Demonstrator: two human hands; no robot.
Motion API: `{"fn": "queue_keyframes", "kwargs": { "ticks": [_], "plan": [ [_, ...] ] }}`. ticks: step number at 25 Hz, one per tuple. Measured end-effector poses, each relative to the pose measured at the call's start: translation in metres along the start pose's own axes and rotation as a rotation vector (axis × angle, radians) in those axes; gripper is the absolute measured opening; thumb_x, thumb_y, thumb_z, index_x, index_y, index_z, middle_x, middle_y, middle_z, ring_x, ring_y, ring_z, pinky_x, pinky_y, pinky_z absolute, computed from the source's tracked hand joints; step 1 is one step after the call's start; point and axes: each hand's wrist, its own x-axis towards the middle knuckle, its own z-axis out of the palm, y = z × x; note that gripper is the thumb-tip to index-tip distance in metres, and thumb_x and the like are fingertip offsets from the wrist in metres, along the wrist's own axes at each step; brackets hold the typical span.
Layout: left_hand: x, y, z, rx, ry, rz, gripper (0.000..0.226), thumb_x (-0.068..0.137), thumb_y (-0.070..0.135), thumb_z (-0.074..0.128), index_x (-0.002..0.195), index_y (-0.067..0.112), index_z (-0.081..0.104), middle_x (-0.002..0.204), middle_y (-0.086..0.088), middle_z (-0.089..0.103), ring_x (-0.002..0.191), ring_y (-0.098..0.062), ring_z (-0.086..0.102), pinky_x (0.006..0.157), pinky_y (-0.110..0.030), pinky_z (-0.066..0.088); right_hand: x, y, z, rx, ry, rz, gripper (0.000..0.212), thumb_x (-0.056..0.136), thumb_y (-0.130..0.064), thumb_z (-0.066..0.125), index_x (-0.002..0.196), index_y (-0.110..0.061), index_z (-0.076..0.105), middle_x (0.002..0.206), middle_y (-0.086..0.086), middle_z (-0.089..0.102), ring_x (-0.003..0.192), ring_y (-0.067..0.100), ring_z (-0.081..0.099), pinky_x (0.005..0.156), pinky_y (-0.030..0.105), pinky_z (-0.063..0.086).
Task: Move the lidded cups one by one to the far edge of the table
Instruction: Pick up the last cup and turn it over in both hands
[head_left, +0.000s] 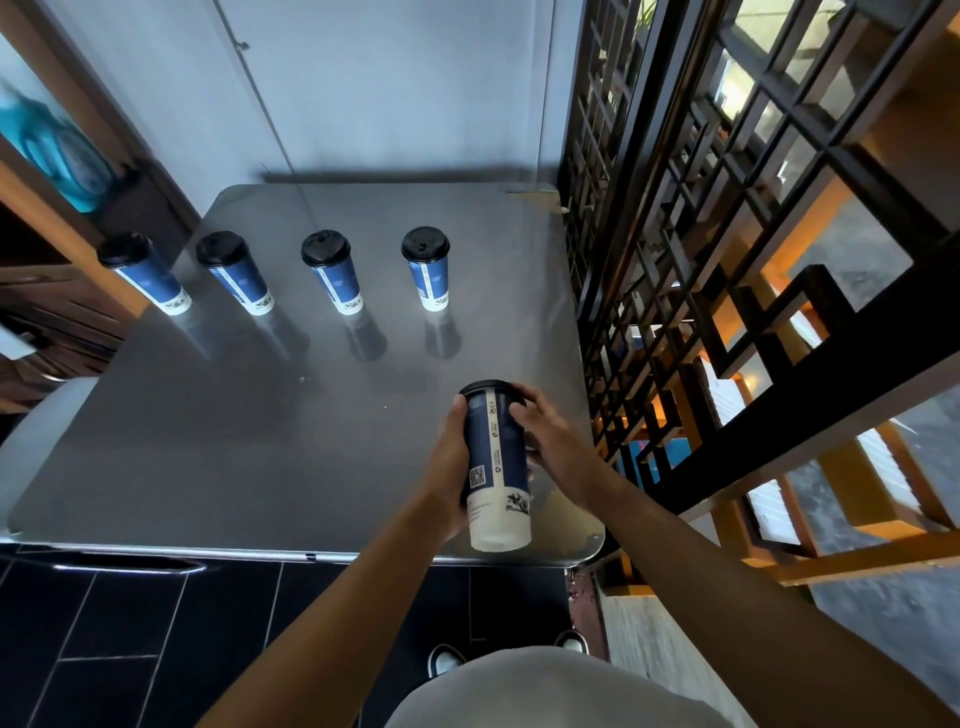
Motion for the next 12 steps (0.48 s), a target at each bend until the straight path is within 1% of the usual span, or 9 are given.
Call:
{"fn": "queue_keyframes", "kwargs": {
  "ticks": [2,3,4,5,6,7,9,10,12],
  "plan": [
    [0.002,0.003,0.007,-0.086,0.018,-0.032,0.076,0.092,0.071,0.047,0.129,0.006,0.062,0.103,-0.024,0.071,0.076,-0.037,0.07,0.072,-0.051,0.061,0.002,0.002,0.006,0.031,0.078,0.021,0.033,0.103,-0.034,0.052,0.135,-0.028,0.053,0.131,0.007,0.064,0.111,0.026,0.066,0.078,0.033,0.059],
    [0.002,0.005,0.01,-0.117,0.035,-0.04,0.074,0.094,0.068,0.046,0.132,0.006,0.06,0.107,-0.025,0.07,0.079,-0.037,0.07,0.076,-0.053,0.06,0.003,0.003,0.009,0.06,0.13,0.045,0.033,0.101,-0.036,0.054,0.133,-0.027,0.055,0.13,0.009,0.065,0.11,0.028,0.068,0.077,0.039,0.061],
    [0.003,0.007,0.013,-0.136,0.059,-0.05,0.073,0.096,0.066,0.046,0.134,0.005,0.058,0.11,-0.026,0.068,0.08,-0.038,0.07,0.075,-0.054,0.06,0.005,0.003,0.012,0.102,0.176,0.074,0.034,0.1,-0.037,0.056,0.131,-0.023,0.056,0.13,0.015,0.065,0.109,0.032,0.068,0.085,0.049,0.06],
    [0.004,0.009,0.016,-0.147,0.087,-0.065,0.073,0.097,0.065,0.045,0.135,0.005,0.056,0.112,-0.026,0.067,0.08,-0.039,0.07,0.072,-0.053,0.062,0.007,0.004,0.014,0.144,0.211,0.107,0.037,0.099,-0.037,0.057,0.129,-0.017,0.056,0.13,0.021,0.064,0.107,0.036,0.067,0.095,0.058,0.055],
    [0.005,0.011,0.017,-0.156,0.118,-0.082,0.072,0.097,0.065,0.045,0.136,0.005,0.055,0.113,-0.025,0.066,0.08,-0.039,0.069,0.071,-0.052,0.062,0.009,0.005,0.015,0.176,0.234,0.142,0.04,0.098,-0.037,0.057,0.129,-0.011,0.056,0.13,0.025,0.062,0.104,0.038,0.066,0.1,0.062,0.049],
    [0.005,0.011,0.017,-0.163,0.139,-0.099,0.072,0.098,0.064,0.044,0.137,0.005,0.054,0.114,-0.024,0.066,0.081,-0.038,0.069,0.075,-0.052,0.06,0.01,0.005,0.017,0.187,0.244,0.179,0.044,0.097,-0.038,0.058,0.128,-0.008,0.055,0.128,0.027,0.062,0.1,0.037,0.064,0.102,0.064,0.046],
    [0.005,0.011,0.016,-0.145,0.159,-0.13,0.07,0.099,0.063,0.041,0.14,0.008,0.054,0.109,-0.022,0.068,0.082,-0.036,0.068,0.082,-0.052,0.056,0.011,0.004,0.019,0.184,0.248,0.237,0.045,0.096,-0.041,0.057,0.126,-0.008,0.055,0.12,0.026,0.063,0.098,0.036,0.062,0.102,0.064,0.046],
    [0.005,0.011,0.015,-0.131,0.166,-0.14,0.069,0.1,0.062,0.04,0.141,0.008,0.054,0.105,-0.02,0.069,0.081,-0.035,0.069,0.081,-0.051,0.056,0.011,0.005,0.02,0.193,0.25,0.252,0.043,0.096,-0.041,0.057,0.125,-0.009,0.055,0.117,0.024,0.063,0.097,0.036,0.062,0.1,0.062,0.047],
    [0.005,0.01,0.014,-0.115,0.18,-0.148,0.068,0.1,0.062,0.039,0.14,0.009,0.055,0.097,-0.019,0.07,0.073,-0.034,0.071,0.07,-0.046,0.061,0.012,0.005,0.02,0.238,0.264,0.269,0.042,0.096,-0.038,0.058,0.126,-0.008,0.054,0.113,0.021,0.062,0.096,0.036,0.061,0.099,0.062,0.047]
  ]
}}
